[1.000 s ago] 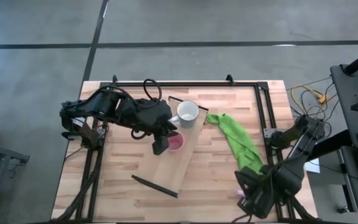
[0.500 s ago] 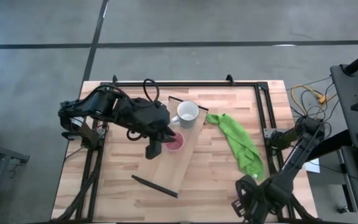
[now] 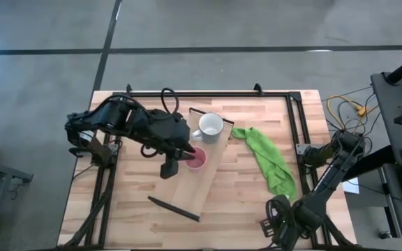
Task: Stack small to large cups/mugs on shelf
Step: Put the purple mug on the shelf
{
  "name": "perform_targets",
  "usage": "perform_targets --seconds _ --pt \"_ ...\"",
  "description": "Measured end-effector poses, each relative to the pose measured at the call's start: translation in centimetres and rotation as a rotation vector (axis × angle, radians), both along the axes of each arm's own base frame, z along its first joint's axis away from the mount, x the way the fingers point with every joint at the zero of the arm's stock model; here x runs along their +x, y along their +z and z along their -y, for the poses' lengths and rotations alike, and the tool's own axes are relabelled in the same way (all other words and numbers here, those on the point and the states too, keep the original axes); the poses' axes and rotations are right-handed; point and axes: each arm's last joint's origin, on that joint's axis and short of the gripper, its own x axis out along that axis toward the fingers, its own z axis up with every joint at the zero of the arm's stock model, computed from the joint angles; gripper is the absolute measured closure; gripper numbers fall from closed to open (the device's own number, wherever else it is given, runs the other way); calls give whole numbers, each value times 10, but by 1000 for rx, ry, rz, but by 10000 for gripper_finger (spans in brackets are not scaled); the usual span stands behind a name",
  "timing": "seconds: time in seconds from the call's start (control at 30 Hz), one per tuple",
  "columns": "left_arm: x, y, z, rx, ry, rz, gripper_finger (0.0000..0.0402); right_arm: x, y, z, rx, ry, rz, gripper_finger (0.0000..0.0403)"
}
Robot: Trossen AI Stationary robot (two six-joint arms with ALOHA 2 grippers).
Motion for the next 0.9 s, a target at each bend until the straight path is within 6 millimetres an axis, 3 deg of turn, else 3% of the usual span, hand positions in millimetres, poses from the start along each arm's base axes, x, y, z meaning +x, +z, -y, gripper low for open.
perform_targets --seconds 0.77,0.9 --pt "0 0 0 -1 -2 2 324 -4 -28 5 -18 17 -12 356" --pt "0 0 0 -1 -2 2 324 -3 -31 4 -1 60 12 378"
